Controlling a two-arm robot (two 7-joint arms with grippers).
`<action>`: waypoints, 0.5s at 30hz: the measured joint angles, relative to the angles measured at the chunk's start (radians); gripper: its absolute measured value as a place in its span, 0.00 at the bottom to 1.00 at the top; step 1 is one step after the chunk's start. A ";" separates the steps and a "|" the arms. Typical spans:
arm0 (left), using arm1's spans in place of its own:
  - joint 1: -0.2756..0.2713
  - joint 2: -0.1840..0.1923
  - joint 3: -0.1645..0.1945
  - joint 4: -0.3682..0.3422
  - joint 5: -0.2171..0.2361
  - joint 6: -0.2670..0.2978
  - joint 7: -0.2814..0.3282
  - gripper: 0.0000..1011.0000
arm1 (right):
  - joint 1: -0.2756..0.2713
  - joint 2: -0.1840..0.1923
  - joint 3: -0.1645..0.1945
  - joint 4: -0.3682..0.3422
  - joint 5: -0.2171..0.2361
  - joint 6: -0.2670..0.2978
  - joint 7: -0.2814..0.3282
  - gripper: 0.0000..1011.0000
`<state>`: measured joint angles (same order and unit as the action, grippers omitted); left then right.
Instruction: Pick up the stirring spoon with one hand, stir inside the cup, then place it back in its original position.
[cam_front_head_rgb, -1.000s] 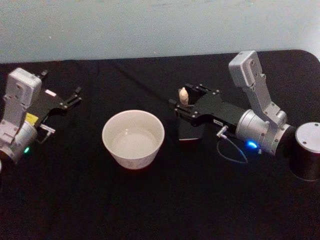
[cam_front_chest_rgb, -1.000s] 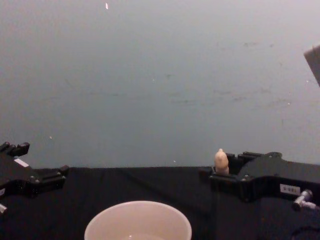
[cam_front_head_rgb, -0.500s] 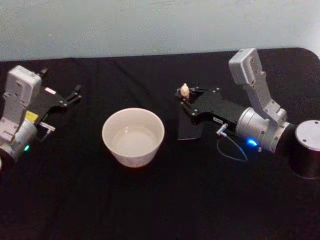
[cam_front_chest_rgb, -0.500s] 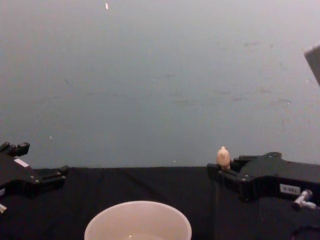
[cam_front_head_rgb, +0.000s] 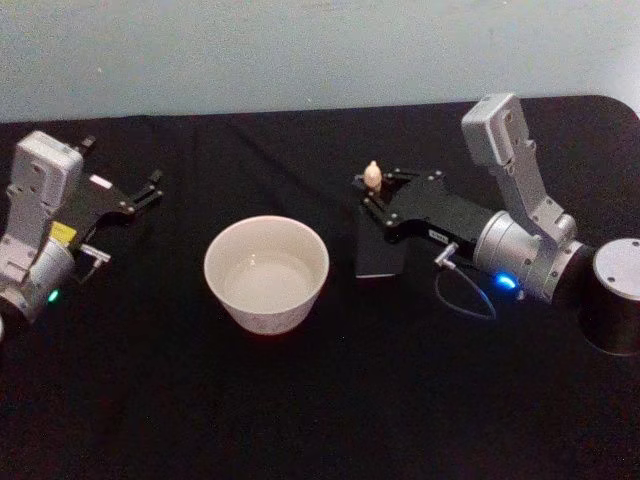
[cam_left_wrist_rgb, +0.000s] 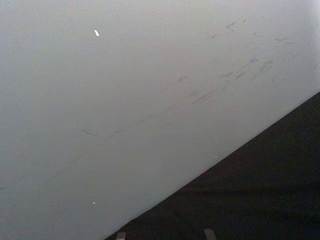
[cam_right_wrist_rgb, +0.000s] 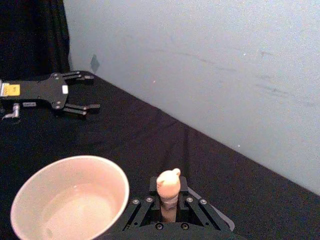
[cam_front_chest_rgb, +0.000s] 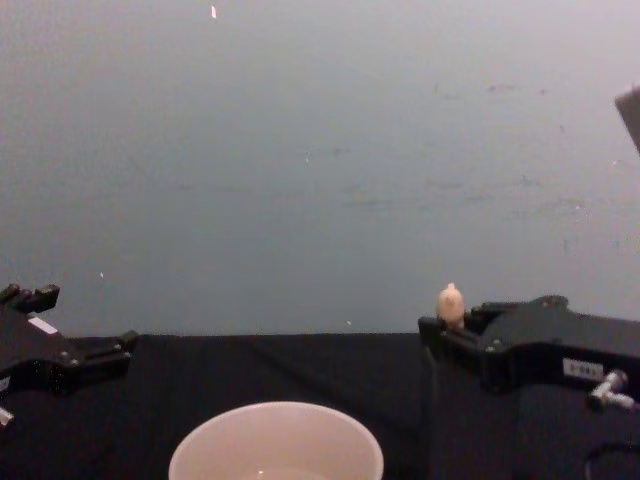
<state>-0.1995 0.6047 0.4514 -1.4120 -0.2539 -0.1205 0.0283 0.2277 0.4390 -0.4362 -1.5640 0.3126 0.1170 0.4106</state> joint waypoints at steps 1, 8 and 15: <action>0.000 0.000 0.000 0.000 0.000 0.000 0.000 0.99 | 0.000 -0.001 0.003 0.000 -0.001 -0.003 0.000 0.19; 0.000 0.000 0.000 0.000 0.000 0.000 0.000 0.99 | 0.000 -0.006 0.030 -0.013 -0.005 -0.027 -0.003 0.19; 0.000 0.000 0.000 0.000 0.000 0.000 0.000 0.99 | -0.008 -0.005 0.061 -0.053 0.023 -0.039 0.004 0.19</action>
<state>-0.1995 0.6047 0.4514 -1.4119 -0.2539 -0.1205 0.0283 0.2197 0.4338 -0.3752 -1.6171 0.3361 0.0784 0.4150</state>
